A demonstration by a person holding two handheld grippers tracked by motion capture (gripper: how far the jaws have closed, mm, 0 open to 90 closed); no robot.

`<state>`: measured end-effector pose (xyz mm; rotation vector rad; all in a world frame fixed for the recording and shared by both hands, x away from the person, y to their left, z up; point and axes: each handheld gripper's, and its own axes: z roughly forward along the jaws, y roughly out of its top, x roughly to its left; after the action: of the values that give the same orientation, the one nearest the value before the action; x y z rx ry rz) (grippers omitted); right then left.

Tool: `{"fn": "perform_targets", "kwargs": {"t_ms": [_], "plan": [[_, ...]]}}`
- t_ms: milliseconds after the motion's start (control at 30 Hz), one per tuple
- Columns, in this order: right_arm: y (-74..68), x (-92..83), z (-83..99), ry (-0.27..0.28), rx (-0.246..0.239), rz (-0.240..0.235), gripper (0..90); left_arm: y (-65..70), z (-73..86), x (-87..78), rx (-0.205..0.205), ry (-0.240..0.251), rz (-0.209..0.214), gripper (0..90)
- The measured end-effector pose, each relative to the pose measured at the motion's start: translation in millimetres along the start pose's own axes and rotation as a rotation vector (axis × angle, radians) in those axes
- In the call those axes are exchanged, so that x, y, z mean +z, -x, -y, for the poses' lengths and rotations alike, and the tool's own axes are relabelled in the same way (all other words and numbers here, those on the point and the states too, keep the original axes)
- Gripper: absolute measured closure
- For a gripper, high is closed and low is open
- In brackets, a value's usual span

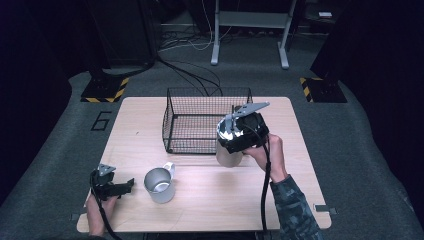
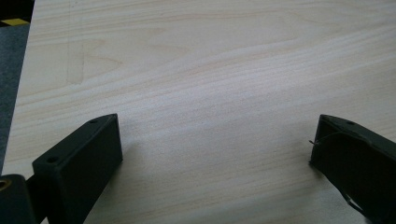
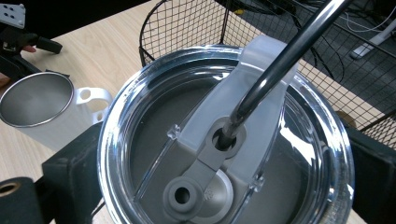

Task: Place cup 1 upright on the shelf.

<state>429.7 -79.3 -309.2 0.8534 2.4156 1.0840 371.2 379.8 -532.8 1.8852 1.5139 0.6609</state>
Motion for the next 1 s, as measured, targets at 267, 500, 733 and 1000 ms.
{"fn": "perform_targets", "kwargs": {"t_ms": [267,500,733,1000], "plan": [[6.4,-9.0,-2.5,0.014,0.010,0.024,3.4,-0.1,0.0,0.1,0.001,0.001,0.000,1.7],[13.7,-16.1,-3.4,0.012,0.007,0.039,3.4,0.1,0.0,0.0,0.000,0.001,0.000,1.7],[17.8,-24.1,-8.0,0.021,0.023,0.063,3.4,0.0,0.0,0.0,0.000,0.000,0.000,1.7],[23.3,-30.1,-15.6,0.028,0.017,0.081,3.4,-0.1,0.0,0.0,0.001,0.001,0.000,1.7]]}}
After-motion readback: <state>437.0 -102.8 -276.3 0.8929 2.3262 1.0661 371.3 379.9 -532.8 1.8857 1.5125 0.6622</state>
